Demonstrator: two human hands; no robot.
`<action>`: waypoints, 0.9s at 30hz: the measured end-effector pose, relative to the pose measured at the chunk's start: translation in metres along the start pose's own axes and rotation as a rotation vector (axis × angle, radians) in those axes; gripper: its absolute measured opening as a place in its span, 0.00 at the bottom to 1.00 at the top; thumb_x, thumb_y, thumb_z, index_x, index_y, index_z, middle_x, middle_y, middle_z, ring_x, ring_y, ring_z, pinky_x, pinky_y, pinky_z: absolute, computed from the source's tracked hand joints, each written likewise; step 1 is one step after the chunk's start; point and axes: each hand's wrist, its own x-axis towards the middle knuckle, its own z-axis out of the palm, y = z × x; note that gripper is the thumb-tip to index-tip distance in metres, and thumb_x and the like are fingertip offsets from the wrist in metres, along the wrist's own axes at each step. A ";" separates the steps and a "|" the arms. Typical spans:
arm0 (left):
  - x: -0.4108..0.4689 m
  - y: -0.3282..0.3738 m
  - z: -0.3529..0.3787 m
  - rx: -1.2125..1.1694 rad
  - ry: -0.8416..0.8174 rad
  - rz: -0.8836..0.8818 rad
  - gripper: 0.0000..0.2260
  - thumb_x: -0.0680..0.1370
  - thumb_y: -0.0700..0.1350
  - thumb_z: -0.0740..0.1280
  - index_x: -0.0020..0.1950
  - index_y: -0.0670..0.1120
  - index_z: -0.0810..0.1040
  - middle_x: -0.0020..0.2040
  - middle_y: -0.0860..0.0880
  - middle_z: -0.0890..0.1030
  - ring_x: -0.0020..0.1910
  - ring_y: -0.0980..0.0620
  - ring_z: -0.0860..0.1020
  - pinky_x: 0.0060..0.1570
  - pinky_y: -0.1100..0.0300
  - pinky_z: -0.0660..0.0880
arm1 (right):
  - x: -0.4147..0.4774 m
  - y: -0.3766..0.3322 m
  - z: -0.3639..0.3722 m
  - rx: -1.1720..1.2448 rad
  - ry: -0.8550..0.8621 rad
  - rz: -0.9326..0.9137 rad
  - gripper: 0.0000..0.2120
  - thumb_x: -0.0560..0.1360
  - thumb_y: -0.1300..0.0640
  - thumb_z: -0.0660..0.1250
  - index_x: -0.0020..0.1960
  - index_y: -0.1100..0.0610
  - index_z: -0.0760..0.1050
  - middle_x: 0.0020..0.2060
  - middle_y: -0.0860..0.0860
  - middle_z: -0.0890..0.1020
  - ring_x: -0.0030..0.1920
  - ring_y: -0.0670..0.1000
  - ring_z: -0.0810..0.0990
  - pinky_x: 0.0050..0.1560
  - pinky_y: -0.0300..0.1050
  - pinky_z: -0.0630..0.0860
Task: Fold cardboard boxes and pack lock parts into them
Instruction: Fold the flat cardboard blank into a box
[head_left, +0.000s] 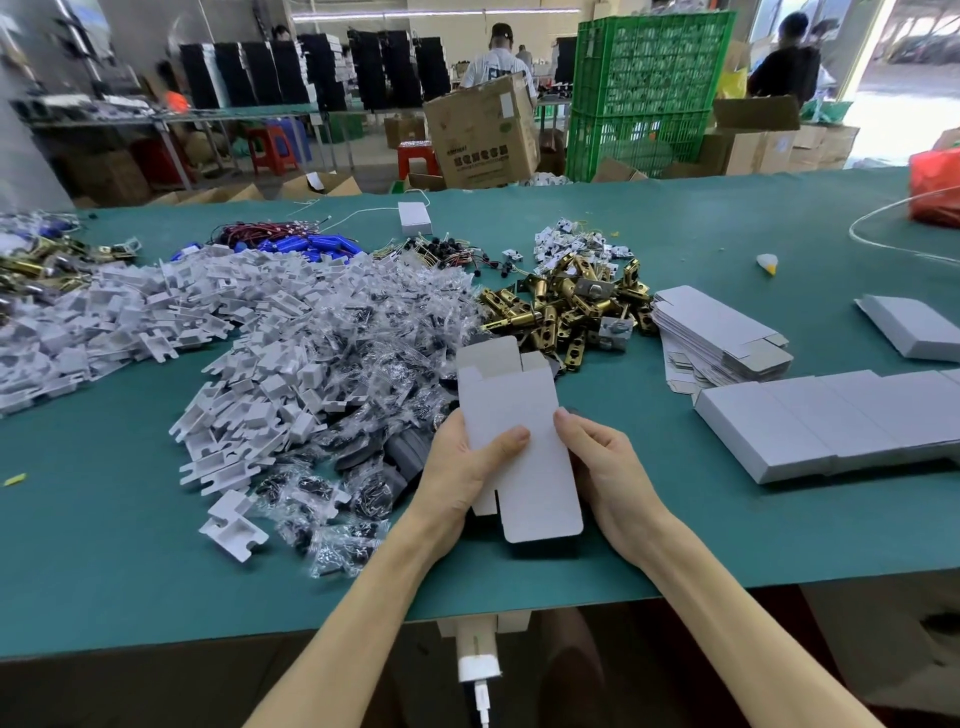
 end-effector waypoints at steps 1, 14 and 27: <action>0.000 0.000 0.000 0.003 -0.005 -0.007 0.20 0.78 0.39 0.74 0.69 0.39 0.75 0.62 0.41 0.85 0.61 0.38 0.83 0.61 0.41 0.80 | 0.000 0.000 0.000 0.004 0.001 0.002 0.18 0.81 0.47 0.66 0.58 0.60 0.84 0.57 0.61 0.85 0.56 0.62 0.84 0.59 0.63 0.81; -0.003 0.006 0.003 0.032 -0.050 0.006 0.21 0.79 0.37 0.71 0.72 0.38 0.73 0.65 0.40 0.83 0.64 0.39 0.82 0.64 0.44 0.79 | -0.001 -0.007 -0.005 0.057 -0.029 0.062 0.27 0.77 0.43 0.67 0.62 0.66 0.81 0.59 0.64 0.83 0.62 0.67 0.81 0.65 0.64 0.77; 0.002 -0.002 0.008 0.270 0.139 0.353 0.31 0.82 0.48 0.70 0.78 0.66 0.58 0.68 0.46 0.71 0.64 0.55 0.78 0.55 0.60 0.81 | -0.004 0.000 0.003 -0.075 0.136 -0.100 0.23 0.78 0.45 0.68 0.51 0.68 0.82 0.50 0.69 0.83 0.46 0.62 0.82 0.51 0.62 0.78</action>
